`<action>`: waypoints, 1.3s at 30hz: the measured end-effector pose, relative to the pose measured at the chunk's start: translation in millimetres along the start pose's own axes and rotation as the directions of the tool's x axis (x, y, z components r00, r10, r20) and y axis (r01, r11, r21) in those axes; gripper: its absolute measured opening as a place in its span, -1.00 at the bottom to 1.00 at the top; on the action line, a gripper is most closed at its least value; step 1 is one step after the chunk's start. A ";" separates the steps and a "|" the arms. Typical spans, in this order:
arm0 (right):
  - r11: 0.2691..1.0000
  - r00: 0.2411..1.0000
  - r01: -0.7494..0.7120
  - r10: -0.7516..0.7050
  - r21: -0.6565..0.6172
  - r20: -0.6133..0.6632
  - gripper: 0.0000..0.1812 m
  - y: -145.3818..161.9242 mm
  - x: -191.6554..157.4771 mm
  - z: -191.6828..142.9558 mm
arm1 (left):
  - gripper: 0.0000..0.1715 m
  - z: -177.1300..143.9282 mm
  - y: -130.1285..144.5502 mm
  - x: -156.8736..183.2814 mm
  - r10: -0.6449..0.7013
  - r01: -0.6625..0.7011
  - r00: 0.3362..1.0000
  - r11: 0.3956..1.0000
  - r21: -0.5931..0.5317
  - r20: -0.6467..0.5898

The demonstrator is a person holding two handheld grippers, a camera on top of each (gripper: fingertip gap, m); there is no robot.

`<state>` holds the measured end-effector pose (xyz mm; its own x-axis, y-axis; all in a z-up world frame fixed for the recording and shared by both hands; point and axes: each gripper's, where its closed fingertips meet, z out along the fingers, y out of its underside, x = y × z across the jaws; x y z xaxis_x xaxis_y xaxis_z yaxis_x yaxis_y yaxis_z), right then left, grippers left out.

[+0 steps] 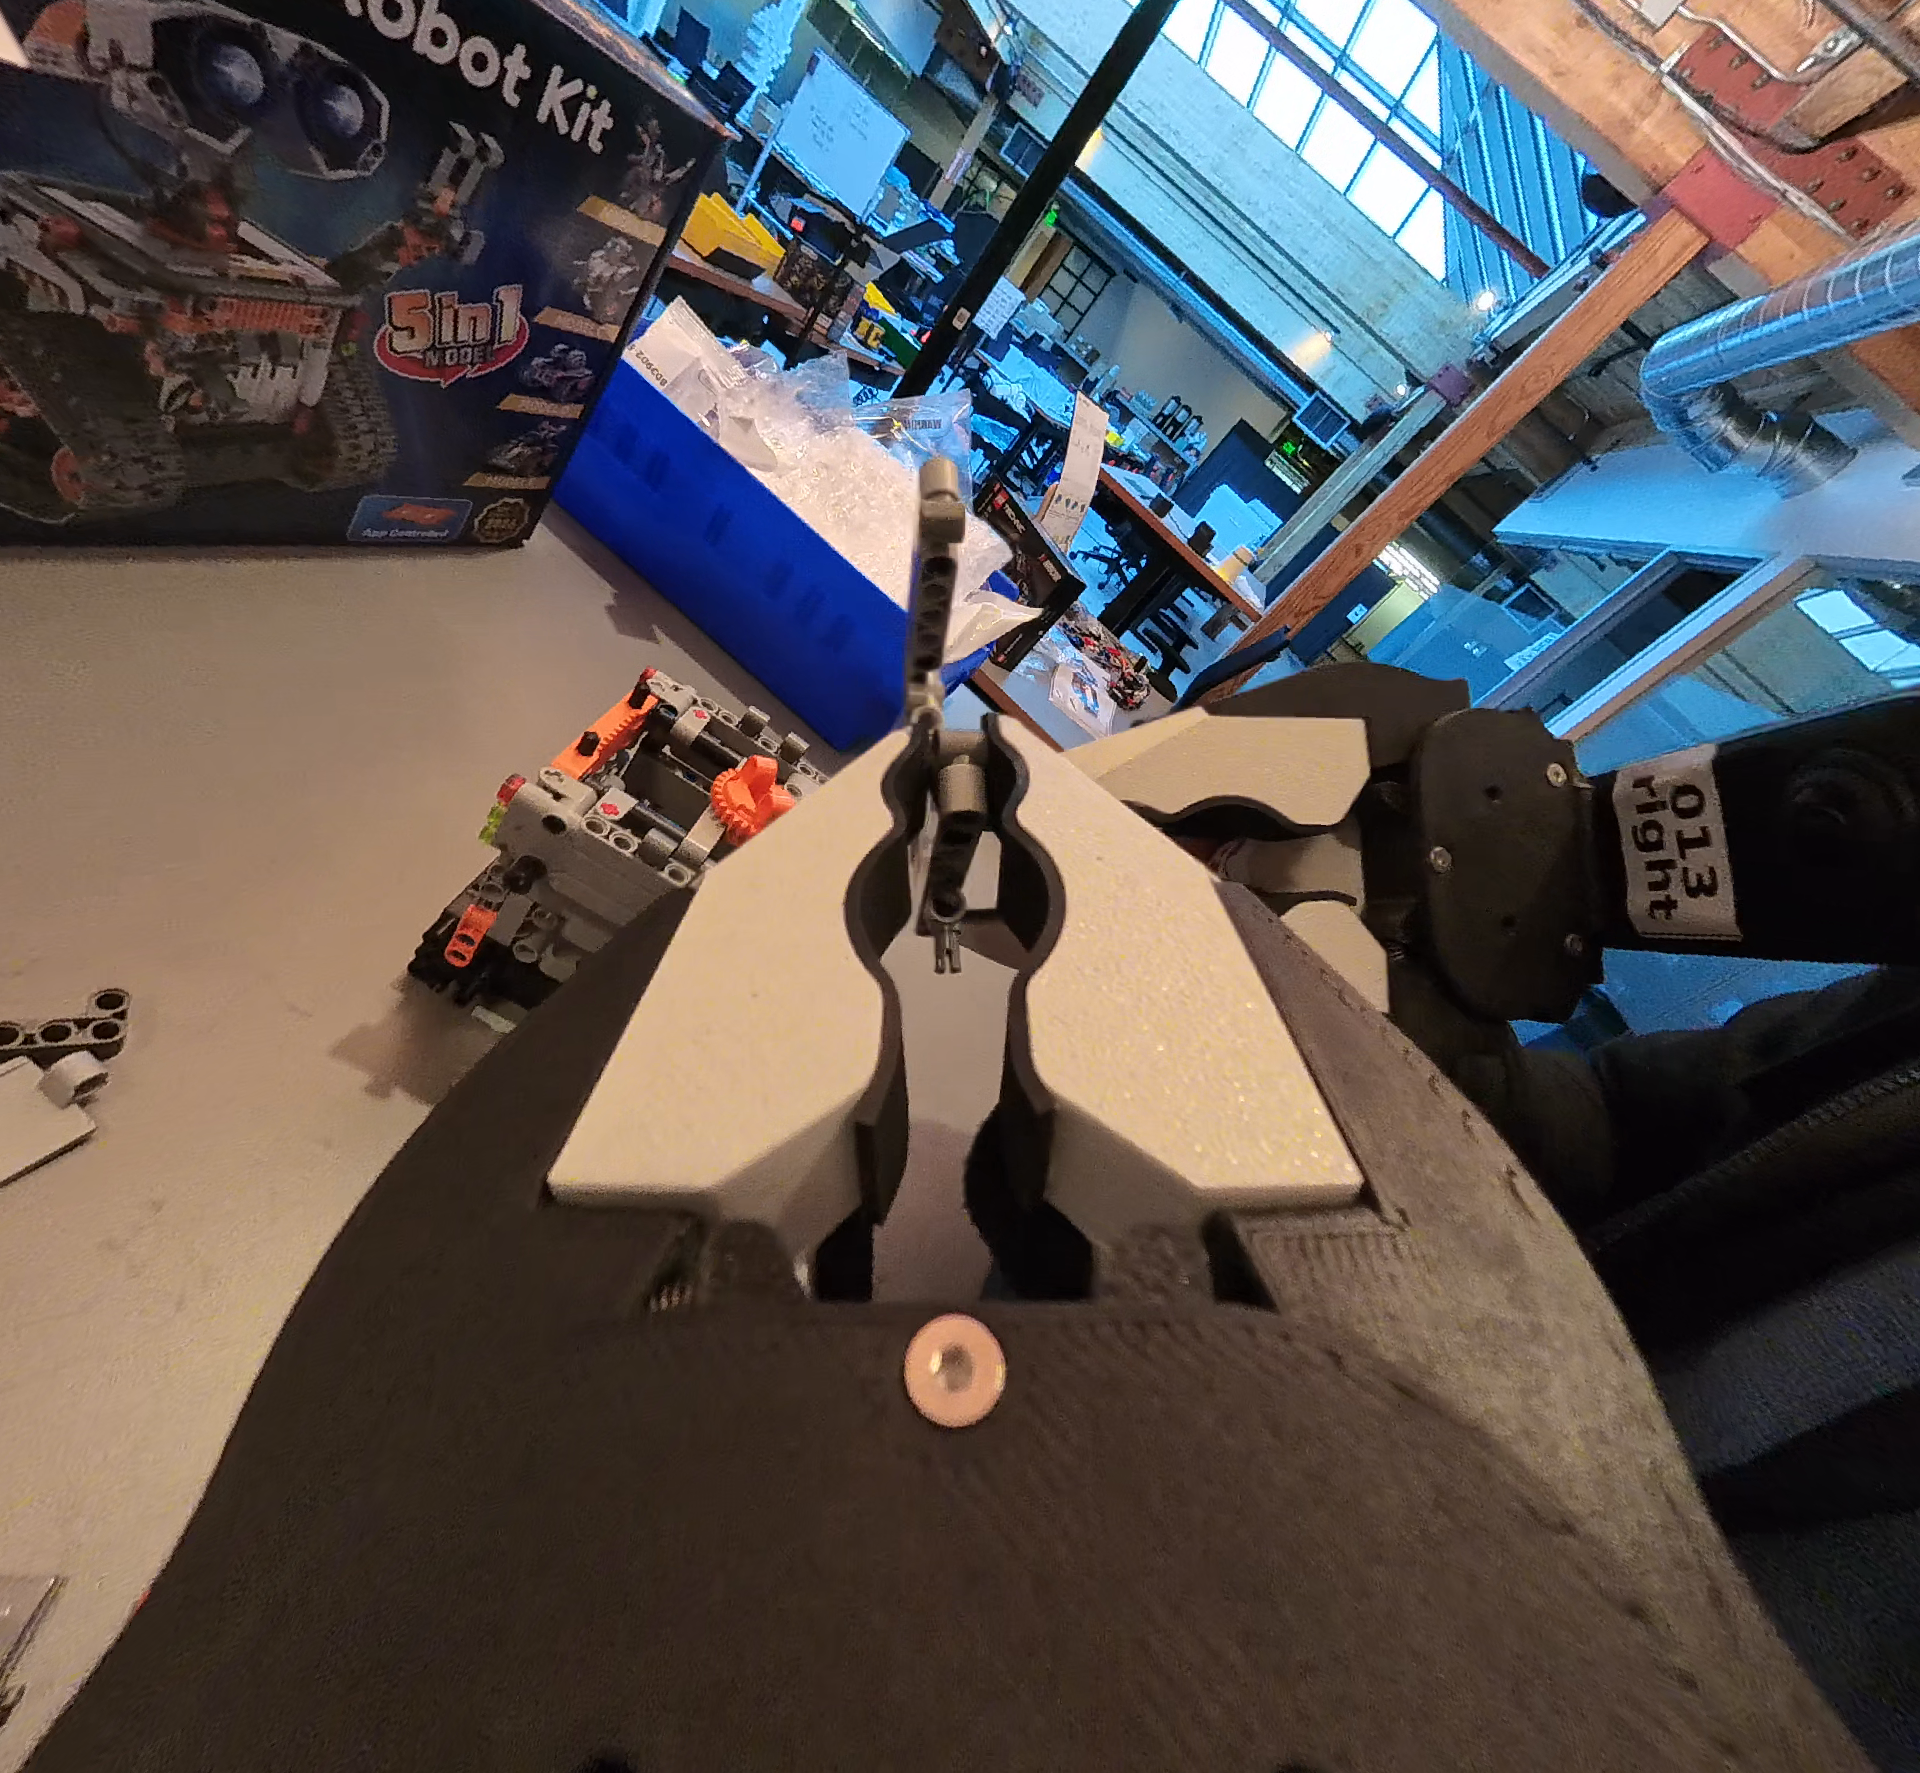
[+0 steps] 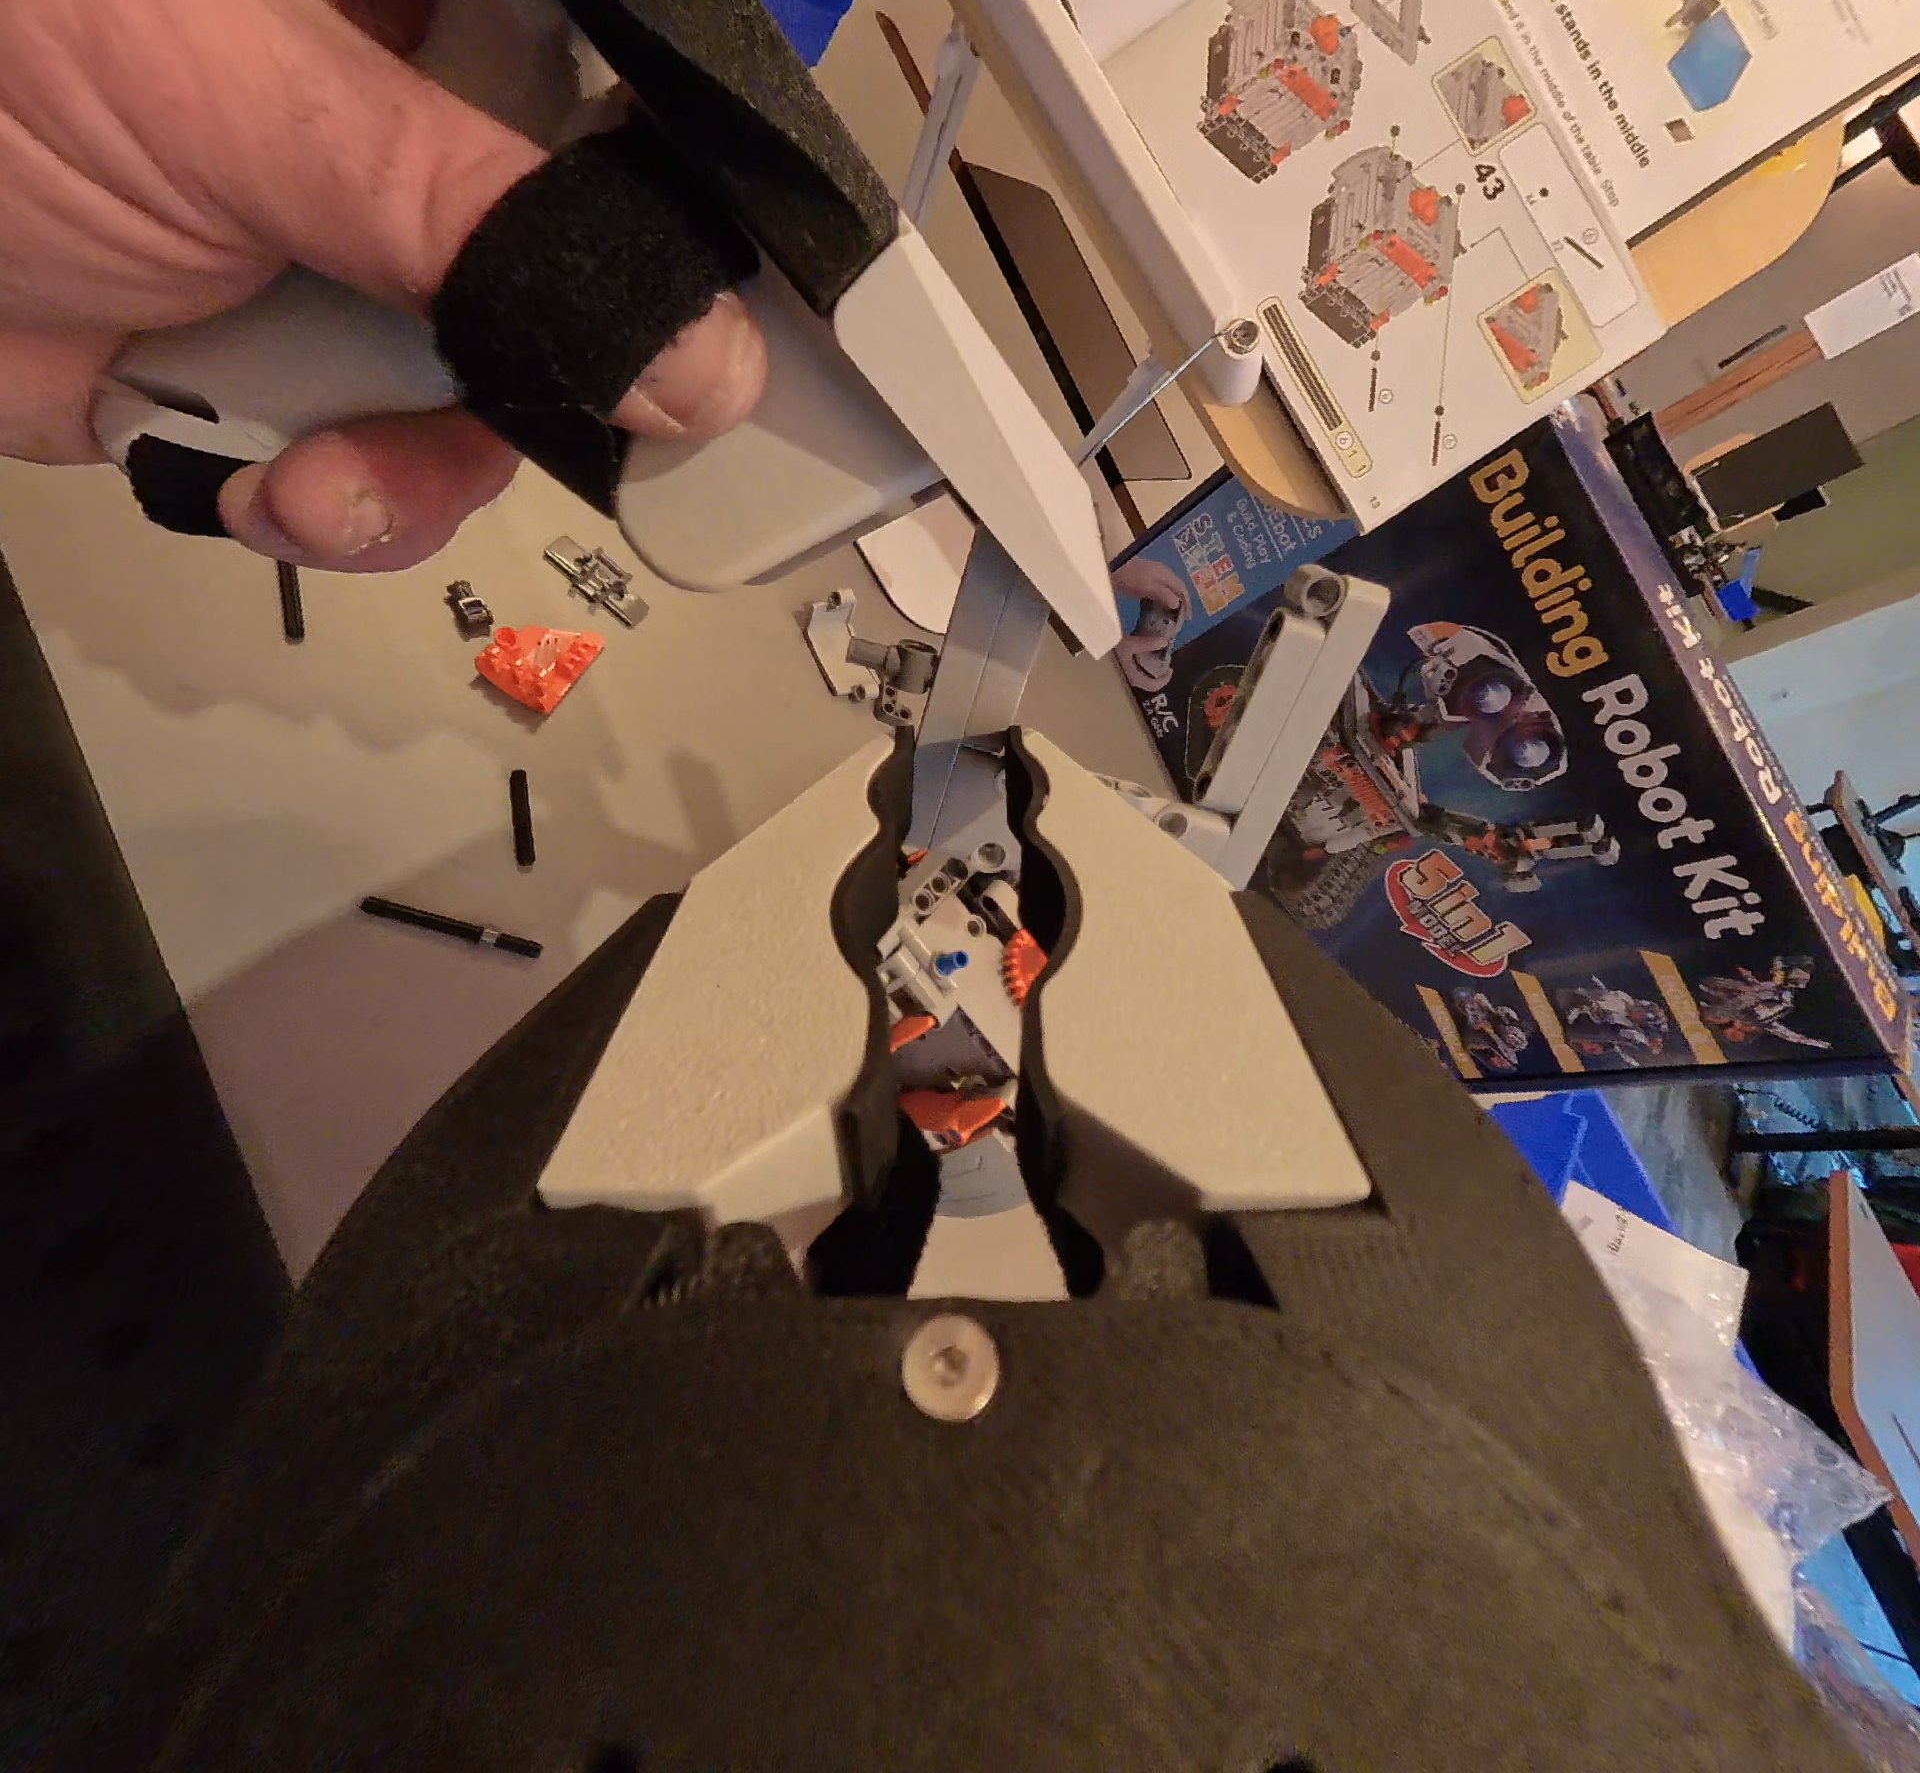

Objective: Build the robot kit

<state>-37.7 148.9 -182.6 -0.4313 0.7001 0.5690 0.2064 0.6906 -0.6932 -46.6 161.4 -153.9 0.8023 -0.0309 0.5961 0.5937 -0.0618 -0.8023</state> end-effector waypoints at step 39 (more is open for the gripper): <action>0.956 0.957 -0.291 0.291 0.035 -0.002 -0.07 28.8 35.4 -0.5 | -0.95 12.9 0.4 0.9 -0.320 0.296 0.925 0.945 -0.137 -0.206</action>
<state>-46.6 193.7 -182.2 -0.3503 0.8714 0.3433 0.2925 0.4500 -0.8438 -44.9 174.1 -154.0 0.5395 -0.2142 0.8143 0.7905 -0.2041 -0.5774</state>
